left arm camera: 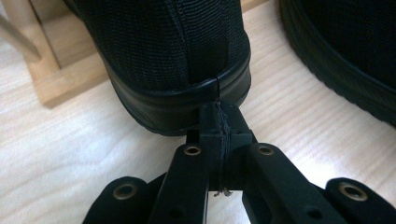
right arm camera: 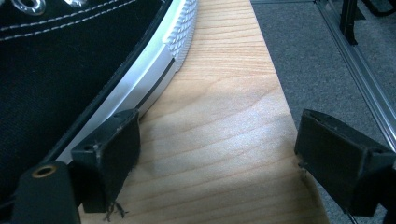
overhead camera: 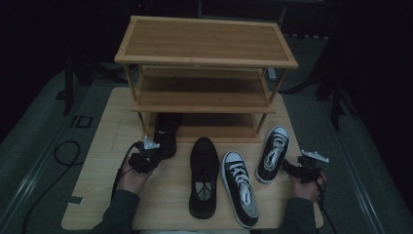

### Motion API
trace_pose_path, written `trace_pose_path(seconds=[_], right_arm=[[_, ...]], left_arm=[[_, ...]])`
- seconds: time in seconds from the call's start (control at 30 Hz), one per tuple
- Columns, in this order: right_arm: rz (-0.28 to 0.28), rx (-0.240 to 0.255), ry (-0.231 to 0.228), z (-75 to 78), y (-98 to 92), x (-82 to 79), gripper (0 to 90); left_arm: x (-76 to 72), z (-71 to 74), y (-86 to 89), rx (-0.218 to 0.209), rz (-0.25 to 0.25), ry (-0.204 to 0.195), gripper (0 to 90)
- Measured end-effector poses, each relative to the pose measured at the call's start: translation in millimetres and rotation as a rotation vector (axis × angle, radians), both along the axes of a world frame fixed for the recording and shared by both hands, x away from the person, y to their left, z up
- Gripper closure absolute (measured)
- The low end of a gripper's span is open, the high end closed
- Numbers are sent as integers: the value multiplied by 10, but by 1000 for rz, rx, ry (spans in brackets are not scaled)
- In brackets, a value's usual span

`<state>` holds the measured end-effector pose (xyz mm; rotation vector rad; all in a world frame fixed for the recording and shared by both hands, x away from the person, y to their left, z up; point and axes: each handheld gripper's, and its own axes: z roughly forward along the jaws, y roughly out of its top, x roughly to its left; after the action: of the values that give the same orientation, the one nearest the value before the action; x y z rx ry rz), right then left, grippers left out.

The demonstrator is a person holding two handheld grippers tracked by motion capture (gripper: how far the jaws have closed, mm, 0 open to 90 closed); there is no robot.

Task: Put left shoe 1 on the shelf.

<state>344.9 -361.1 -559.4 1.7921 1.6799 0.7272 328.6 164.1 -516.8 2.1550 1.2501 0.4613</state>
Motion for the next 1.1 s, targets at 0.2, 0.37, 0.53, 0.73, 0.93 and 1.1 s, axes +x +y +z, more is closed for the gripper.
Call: trace_pose_path(seconds=[0.2, 0.37, 0.53, 0.73, 0.93, 1.1], right_arm=[[1, -2, 0, 0, -1, 0, 142], [1, -1, 0, 0, -1, 0, 142], [1, -2, 0, 0, -2, 0, 142], [1, -2, 0, 0, -2, 0, 142], [1, -2, 0, 0, -1, 0, 142], [1, -1, 1, 0, -1, 0, 142]], left_arm=[[117, -4, -73, 14, 9, -6, 894], [224, -16, -109, 11, 23, -4, 894], [317, -29, -150, 18, 30, -8, 895], [369, -27, -152, 29, 43, -6, 894], [448, -31, -153, 29, 66, -2, 893], [491, -35, -154, 16, 74, 3, 892]])
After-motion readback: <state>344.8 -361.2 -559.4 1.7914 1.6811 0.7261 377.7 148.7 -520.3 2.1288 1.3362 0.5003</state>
